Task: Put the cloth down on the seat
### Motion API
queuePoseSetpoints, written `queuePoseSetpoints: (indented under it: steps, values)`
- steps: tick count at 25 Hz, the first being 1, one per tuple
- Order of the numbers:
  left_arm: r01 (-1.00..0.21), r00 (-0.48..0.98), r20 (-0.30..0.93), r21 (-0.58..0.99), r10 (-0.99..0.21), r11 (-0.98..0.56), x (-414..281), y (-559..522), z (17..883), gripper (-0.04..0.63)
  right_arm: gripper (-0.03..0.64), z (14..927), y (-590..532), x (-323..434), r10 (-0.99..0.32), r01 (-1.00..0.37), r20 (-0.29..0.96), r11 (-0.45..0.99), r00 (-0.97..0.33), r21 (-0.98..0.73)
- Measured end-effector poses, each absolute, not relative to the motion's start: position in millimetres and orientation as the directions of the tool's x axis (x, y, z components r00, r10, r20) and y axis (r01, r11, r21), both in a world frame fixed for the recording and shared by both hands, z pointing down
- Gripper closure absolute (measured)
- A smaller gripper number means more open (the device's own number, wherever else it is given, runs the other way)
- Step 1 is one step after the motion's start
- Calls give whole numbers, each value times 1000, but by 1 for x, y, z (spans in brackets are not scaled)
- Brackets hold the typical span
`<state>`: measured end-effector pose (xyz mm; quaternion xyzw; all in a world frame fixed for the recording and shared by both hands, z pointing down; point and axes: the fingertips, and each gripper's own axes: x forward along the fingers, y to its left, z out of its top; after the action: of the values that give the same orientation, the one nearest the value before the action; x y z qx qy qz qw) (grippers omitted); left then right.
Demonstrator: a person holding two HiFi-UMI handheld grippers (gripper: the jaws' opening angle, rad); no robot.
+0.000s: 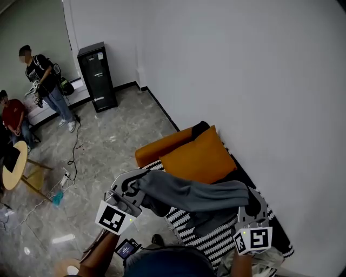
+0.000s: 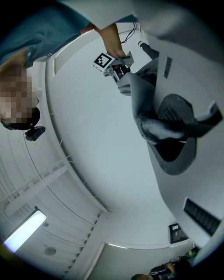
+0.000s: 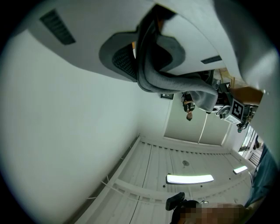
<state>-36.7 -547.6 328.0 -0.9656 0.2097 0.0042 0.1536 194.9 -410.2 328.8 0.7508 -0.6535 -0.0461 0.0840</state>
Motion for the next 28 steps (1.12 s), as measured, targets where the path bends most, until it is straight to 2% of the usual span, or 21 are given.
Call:
queuePoseSetpoints:
  steps: [8,13,28]
  values:
    - [-340,939,-35,-267,-343,-902,-12,-567,347,588,565,340,-407,211,-974,-963,73,-200,216,182]
    - [-268,959,-5,-330,-282,-905,30,-566,351,588,565,355,-411,246,-965,-961,88,-233,248,150]
    - [-300,944,37,-309,-327,-902,99,-576,353,588,565,373,-433,320,-975,-976,82,-199,206,85]
